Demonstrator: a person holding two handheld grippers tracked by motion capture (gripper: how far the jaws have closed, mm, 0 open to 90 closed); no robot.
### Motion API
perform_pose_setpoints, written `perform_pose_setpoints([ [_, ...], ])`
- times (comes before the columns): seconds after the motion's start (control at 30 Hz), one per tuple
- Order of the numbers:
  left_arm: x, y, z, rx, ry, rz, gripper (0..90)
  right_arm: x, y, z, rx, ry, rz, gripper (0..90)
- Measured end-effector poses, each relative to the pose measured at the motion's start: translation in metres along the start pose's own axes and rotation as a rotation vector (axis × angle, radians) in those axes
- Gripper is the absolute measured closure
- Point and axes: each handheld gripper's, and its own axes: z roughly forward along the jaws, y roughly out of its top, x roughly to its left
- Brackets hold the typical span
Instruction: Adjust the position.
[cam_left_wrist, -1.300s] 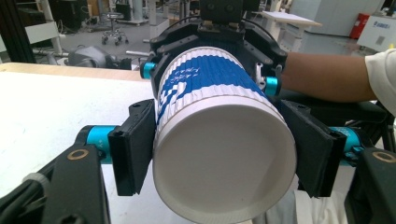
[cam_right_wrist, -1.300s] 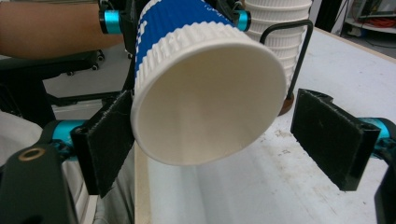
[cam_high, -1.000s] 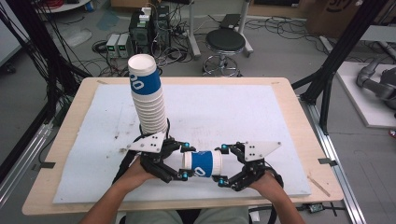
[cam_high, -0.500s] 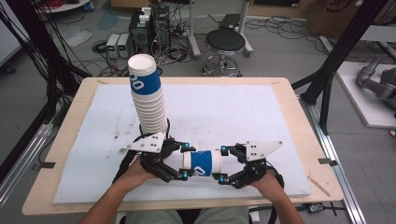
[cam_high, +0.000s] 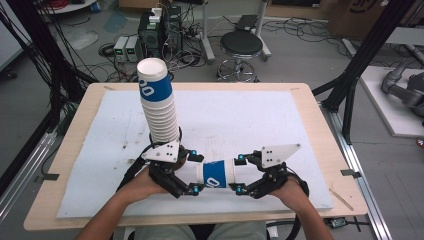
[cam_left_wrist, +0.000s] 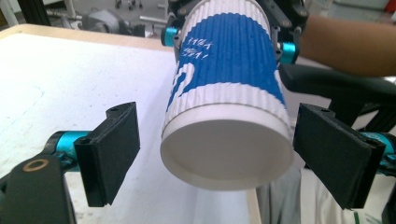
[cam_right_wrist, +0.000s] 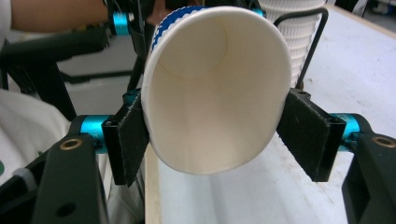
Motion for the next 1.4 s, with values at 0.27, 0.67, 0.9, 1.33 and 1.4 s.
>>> perform_pose_setpoints([
  [0.27,-0.003,0.011,-0.004,0.095,-0.015,0.030,15.0,-0.001,0.019,0.003,0.147,-0.028,-0.054,29.0],
  [0.67,-0.001,0.021,0.004,0.195,0.000,0.043,15.2,0.001,0.044,0.016,0.332,-0.037,-0.135,29.1],
  [0.9,0.000,0.027,0.015,0.281,-0.014,0.050,15.7,0.004,0.060,0.025,0.441,-0.034,-0.184,29.1],
  [1.33,0.002,0.027,0.031,0.375,-0.028,0.053,22.8,0.006,0.072,0.039,0.552,-0.020,-0.218,29.1],
  [1.4,0.003,0.026,0.032,0.382,-0.030,0.054,24.6,0.006,0.073,0.041,0.562,-0.019,-0.226,29.1],
])
